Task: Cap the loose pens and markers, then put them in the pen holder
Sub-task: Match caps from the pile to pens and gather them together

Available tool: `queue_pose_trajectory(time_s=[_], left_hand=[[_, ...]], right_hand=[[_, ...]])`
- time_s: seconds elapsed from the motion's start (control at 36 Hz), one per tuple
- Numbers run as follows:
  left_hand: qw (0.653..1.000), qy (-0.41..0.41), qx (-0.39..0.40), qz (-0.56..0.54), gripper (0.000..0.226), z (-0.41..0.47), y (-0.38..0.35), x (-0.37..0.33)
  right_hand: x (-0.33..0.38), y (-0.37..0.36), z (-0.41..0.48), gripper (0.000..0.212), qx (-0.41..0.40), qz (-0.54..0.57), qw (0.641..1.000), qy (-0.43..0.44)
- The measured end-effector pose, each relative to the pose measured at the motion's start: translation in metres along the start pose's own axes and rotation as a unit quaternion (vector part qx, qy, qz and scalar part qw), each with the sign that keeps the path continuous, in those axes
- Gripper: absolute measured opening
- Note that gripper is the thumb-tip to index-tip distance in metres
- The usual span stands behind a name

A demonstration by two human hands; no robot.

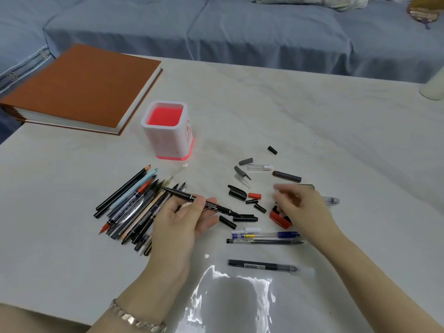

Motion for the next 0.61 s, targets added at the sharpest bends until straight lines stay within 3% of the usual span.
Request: queue_pose_trajectory(time_s=[0.08,0.17,0.61], left_hand=[[1.0,0.02,0.004,-0.001,0.004,-0.001,-0.005,0.006],[0.999,0.038,0.011,-0.015,0.006,-0.003,-0.01,0.011],[0.999,0.04,0.017,-0.029,0.007,-0.017,-0.02,0.009]], right_hand=[[-0.002,0.0,-0.029,0.011,0.01,0.182,0.981,-0.06],[0.003,0.002,-0.048,0.012,-0.017,0.286,0.954,-0.086],[0.024,-0.003,-0.064,0.018,-0.069,0.335,0.936,-0.081]])
Point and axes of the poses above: each hand's wrist, its own z-axis towards the middle knuckle, its own y-axis out of the back of the hand, x = y × z, the point moved 5 cm from there along z, towards the middle knuckle, and after that the axes turned 7 degrees about y, right-handed, at the moved point
